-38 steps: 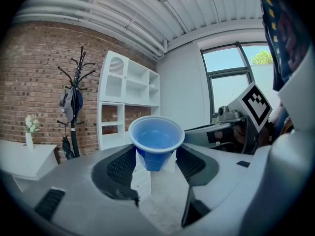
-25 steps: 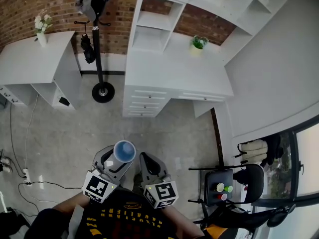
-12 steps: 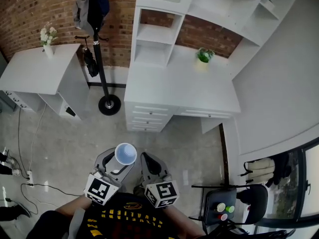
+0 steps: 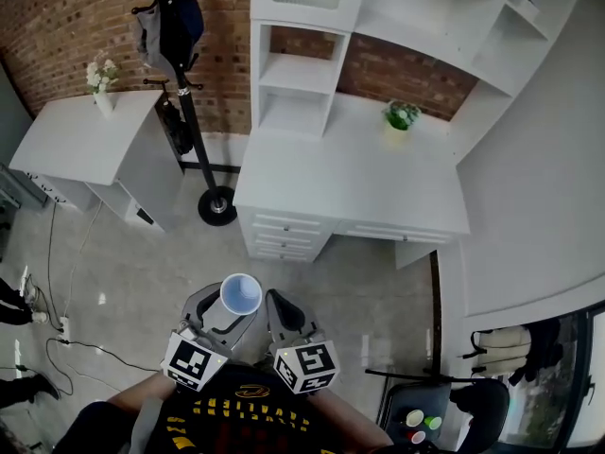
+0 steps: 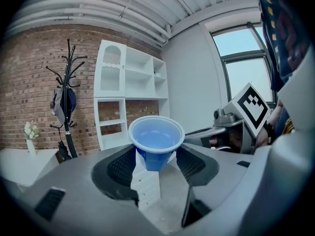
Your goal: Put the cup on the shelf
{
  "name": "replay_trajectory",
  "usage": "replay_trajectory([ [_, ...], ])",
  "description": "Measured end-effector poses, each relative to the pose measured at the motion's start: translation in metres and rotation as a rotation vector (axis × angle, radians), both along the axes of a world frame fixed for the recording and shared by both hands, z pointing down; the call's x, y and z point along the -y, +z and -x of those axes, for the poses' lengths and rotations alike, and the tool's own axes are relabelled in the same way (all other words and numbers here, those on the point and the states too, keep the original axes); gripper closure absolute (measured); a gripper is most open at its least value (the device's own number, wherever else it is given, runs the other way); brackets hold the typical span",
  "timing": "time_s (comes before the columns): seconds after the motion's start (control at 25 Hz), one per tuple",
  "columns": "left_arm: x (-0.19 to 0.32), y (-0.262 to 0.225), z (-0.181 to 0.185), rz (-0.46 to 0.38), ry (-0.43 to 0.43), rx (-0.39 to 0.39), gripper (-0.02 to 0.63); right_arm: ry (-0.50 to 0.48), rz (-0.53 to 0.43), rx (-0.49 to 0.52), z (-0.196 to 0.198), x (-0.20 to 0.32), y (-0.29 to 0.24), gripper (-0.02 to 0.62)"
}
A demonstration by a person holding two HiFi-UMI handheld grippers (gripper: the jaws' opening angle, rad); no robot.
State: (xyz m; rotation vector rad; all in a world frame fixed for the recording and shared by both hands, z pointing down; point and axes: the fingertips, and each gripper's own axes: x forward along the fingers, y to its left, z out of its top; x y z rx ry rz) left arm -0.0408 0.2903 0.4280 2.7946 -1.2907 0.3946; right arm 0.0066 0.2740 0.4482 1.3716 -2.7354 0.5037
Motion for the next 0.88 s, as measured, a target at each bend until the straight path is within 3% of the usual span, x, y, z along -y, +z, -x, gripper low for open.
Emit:
replay_trajectory([
  [0.44,0.021,-0.007,-0.048,0.003,-0.003,0.004,0.347,0.006,0.003,0.028,-0.047,0.023,0.0,0.601],
  [0.88,0.052,0.0,-0.063,0.012,0.049,0.021,0.347,0.056,0.027,0.035,-0.063,0.054,0.008,0.601],
])
